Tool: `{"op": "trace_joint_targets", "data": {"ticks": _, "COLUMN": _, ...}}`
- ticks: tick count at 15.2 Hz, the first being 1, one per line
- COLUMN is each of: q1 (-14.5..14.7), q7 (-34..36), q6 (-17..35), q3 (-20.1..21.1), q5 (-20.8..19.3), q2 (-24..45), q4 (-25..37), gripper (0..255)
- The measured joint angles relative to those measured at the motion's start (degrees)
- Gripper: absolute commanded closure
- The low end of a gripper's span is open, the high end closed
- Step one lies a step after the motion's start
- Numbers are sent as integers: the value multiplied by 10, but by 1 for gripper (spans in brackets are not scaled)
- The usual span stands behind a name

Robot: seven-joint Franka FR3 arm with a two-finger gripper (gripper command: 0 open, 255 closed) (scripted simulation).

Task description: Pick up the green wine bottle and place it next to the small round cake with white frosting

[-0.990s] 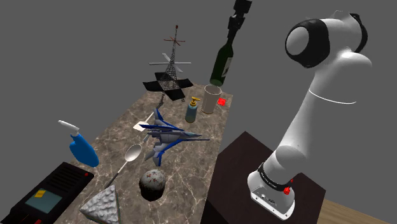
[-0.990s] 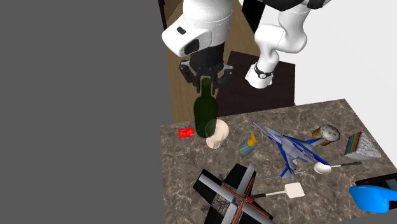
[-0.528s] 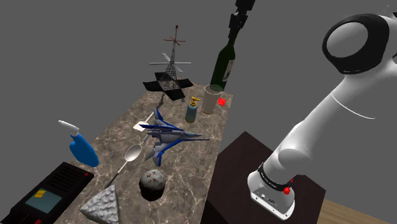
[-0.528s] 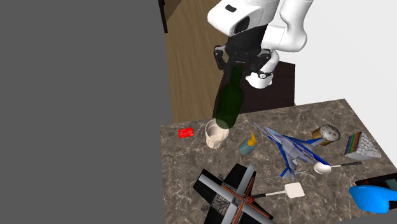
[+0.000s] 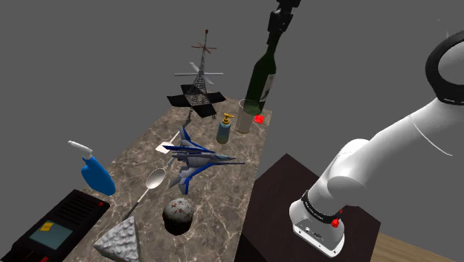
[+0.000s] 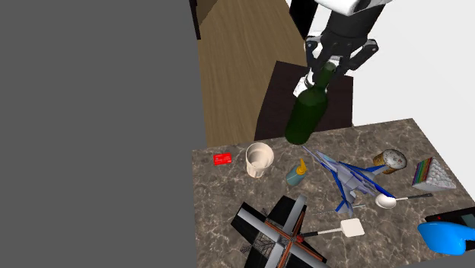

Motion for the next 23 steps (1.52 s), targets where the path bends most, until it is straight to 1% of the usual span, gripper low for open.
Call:
{"op": "trace_joint_targets", "data": {"ticks": 1, "q1": 4, "q7": 15, "q6": -2, "q3": 11, "q5": -2, "q2": -20, "q4": -18, "gripper": 255}}
{"op": "trace_joint_targets", "data": {"ticks": 2, "q1": 7, "q7": 27, "q6": -8, "q3": 20, "q5": -2, "q2": -31, "q4": -23, "gripper": 255}}
{"op": "trace_joint_targets", "data": {"ticks": 5, "q1": 15, "q7": 61, "q6": -27, "q3": 44, "q5": 1, "q2": -58, "q4": -29, "gripper": 255}}
{"op": "trace_joint_targets", "data": {"ticks": 11, "q1": 34, "q7": 143, "q6": -62, "q3": 107, "q5": 19, "q2": -112, "q4": -47, "gripper": 255}}
{"op": "trace_joint_targets", "data": {"ticks": 14, "q1": 42, "q7": 180, "q6": -84, "q3": 134, "q5": 31, "q2": -131, "q4": -43, "gripper": 255}}
{"op": "trace_joint_targets", "data": {"ticks": 17, "q1": 50, "q7": 221, "q6": -96, "q3": 165, "q5": 46, "q2": -147, "q4": -45, "gripper": 255}}
{"op": "trace_joint_targets", "data": {"ticks": 23, "q1": 64, "q7": 303, "q6": -136, "q3": 227, "q5": 77, "q2": -150, "q4": -1, "gripper": 255}}
